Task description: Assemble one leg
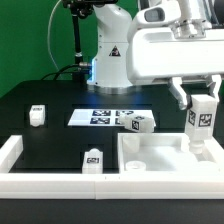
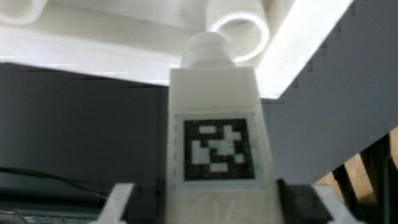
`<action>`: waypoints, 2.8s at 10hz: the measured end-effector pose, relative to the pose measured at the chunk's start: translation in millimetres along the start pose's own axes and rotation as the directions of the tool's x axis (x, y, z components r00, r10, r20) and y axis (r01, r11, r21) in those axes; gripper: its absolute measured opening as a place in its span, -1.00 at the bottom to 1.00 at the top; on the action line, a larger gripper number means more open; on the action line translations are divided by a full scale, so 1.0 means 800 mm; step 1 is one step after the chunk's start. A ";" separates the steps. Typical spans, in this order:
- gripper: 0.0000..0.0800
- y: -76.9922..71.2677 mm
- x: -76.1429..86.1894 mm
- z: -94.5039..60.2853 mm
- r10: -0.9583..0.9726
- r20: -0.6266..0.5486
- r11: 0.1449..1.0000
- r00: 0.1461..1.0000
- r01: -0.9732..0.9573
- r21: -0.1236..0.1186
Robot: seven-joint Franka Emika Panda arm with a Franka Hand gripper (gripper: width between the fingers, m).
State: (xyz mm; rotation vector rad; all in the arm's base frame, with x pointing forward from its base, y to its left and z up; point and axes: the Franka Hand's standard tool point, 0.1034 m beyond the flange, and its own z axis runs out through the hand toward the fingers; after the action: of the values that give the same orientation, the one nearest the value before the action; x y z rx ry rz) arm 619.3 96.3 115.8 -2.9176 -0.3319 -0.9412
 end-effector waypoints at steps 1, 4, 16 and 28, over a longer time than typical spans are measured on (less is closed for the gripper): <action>-0.29 -0.005 -0.003 0.005 0.000 0.005 1.000 1.000 0.000 0.007; -0.29 -0.022 -0.008 0.013 -0.014 0.013 1.000 1.000 0.014 0.022; -0.29 -0.016 -0.013 0.040 -0.002 -0.003 1.000 1.000 0.003 0.013; 0.62 -0.028 -0.017 0.044 0.032 0.127 0.998 0.991 -0.039 0.049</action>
Offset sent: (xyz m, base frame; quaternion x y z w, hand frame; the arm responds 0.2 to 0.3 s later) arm 0.0034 0.0140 -0.0070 -0.0061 0.0017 0.0082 0.9999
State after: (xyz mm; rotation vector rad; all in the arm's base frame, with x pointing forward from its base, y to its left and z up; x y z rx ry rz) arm 623.8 119.6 79.5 -2.9320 -0.3049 -0.7338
